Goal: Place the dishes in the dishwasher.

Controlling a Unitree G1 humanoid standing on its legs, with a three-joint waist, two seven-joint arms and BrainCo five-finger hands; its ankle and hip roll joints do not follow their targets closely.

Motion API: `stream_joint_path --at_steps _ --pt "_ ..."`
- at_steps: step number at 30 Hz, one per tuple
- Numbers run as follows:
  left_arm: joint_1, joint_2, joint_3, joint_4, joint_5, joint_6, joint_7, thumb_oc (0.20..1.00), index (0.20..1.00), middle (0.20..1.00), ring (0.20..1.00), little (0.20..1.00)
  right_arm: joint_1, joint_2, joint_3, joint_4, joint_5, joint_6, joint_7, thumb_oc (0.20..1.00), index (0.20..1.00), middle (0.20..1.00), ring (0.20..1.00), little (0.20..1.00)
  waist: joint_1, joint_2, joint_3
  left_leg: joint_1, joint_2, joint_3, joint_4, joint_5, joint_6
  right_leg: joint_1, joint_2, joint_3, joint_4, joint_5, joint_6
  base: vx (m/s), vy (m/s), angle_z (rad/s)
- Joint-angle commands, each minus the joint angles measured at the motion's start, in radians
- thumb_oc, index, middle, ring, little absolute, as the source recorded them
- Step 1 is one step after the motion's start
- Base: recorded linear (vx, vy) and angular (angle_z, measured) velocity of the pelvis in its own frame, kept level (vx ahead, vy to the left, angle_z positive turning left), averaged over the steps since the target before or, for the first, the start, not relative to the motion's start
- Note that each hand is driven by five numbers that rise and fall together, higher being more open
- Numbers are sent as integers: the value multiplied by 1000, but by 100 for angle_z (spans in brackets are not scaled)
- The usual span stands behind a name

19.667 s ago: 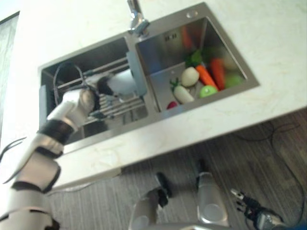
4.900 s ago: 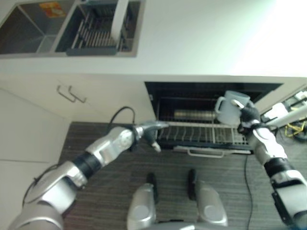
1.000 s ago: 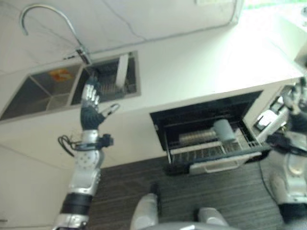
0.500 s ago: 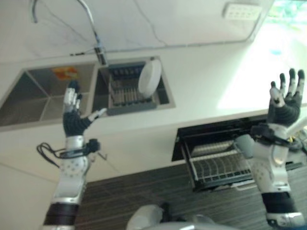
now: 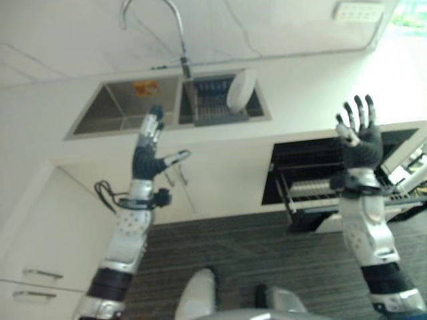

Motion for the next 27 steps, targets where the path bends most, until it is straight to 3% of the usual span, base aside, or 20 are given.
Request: stream_joint_path --at_steps 1,6,8,10,12,14,15,16,17,18,19,21,24,26,27 --pt "9 56 20 -56 36 -23 -23 1000 1000 1000 1000 1000 19 9 -62 -68 43 -69 13 1000 1000 1000 1000 1000 7 5 -34 56 -65 30 -111 100 20 194 39 -69 -79 9 45 146 248 -5" --pt "29 75 12 -65 32 -2 -56 1000 1000 1000 1000 1000 -6 31 -43 -37 31 -49 -5 1000 1000 1000 1000 1000 38 2 -51 114 -118 9 -111 45 55 183 -25 -104 -79 32 81 139 163 -38" --pt "43 78 9 -73 30 1 -83 1000 1000 1000 1000 1000 -10 46 -40 -21 39 -58 -11 1000 1000 1000 1000 1000 51 0 -58 120 -131 12 -111 35 74 200 -29 -110 -79 28 88 132 116 -4" --pt "51 80 4 -84 51 7 -103 1000 1000 1000 1000 1000 -3 58 -45 -20 33 -72 -14 1000 1000 1000 1000 1000 47 3 -57 126 -143 9 -111 27 100 220 -6 -106 -79 95 101 160 60 1" --pt "57 89 0 -89 59 23 -104 1000 1000 1000 1000 1000 21 78 -48 -24 38 -83 2 1000 1000 1000 1000 1000 29 15 -27 157 -154 -16 -111 16 130 157 7 -82 21 175 106 178 -46 5" --pt "60 95 2 -84 55 20 -87 1000 1000 1000 1000 1000 27 81 -48 -22 40 -79 25 1000 1000 1000 1000 1000 24 15 -17 168 -149 -21 -111 17 117 140 -11 -90 -63 166 95 140 -219 -6" --pt "64 101 10 -77 57 13 -73 1000 1000 1000 1000 1000 18 78 -42 -20 41 -75 33 1000 1000 1000 1000 1000 19 4 -4 182 -150 -15 -111 9 104 86 -55 -78 -79 169 103 125 -480 -35" --pt "71 111 18 -67 64 1 -43 1000 1000 1000 1000 1000 -1 75 -35 -24 48 -68 37 1000 1000 1000 1000 1000 7 -4 14 204 -142 -14 -111 -16 92 2 -96 -32 -79 223 123 162 -660 -42" --pt "76 119 27 -66 77 3 -30 1000 1000 1000 1000 1000 -17 77 -33 -41 53 -49 27 1000 1000 1000 1000 1000 -3 -6 25 214 -113 -17 -111 -31 82 -24 -79 15 -79 214 141 189 -779 -51" --pt "71 116 16 -62 90 12 -18 1000 1000 1000 1000 1000 -31 70 -34 -35 61 -34 23 1000 1000 1000 1000 1000 1 -15 16 198 -84 -11 -111 -18 64 -13 -71 -6 -79 174 139 212 -851 -25" --pt "65 102 1 -70 99 13 -4 1000 1000 1000 1000 1000 -23 66 -27 -37 27 -62 10 1000 1000 1000 1000 1000 -9 -16 7 167 -12 -4 -111 21 24 5 -43 -17 -79 132 114 169 -799 1" --pt "48 105 -15 -52 111 13 12 1000 1000 1000 1000 1000 -12 52 -28 -51 30 -70 1 1000 1000 1000 1000 1000 -30 -11 12 150 35 -11 -111 51 1 15 -13 -35 -79 108 84 148 -558 63" --pt "72 96 -9 -73 107 9 -9 1000 1000 1000 1000 1000 10 47 -29 -35 28 -83 28 1000 1000 1000 1000 1000 -32 -5 32 192 9 18 -111 96 2 60 11 -43 -79 93 49 163 -273 15" --pt "86 94 -9 -71 102 7 -15 1000 1000 1000 1000 1000 14 54 -20 -30 9 -95 28 1000 1000 1000 1000 1000 -19 12 38 156 -17 -18 -111 102 -3 78 25 -33 -79 91 51 203 37 3" --pt "98 85 -13 -68 102 2 -18 1000 1000 1000 1000 1000 6 60 -4 -28 -26 -106 0 1000 1000 1000 1000 1000 1 33 52 60 -45 -50 -111 175 -29 118 39 -20 -79 64 49 233 255 0"
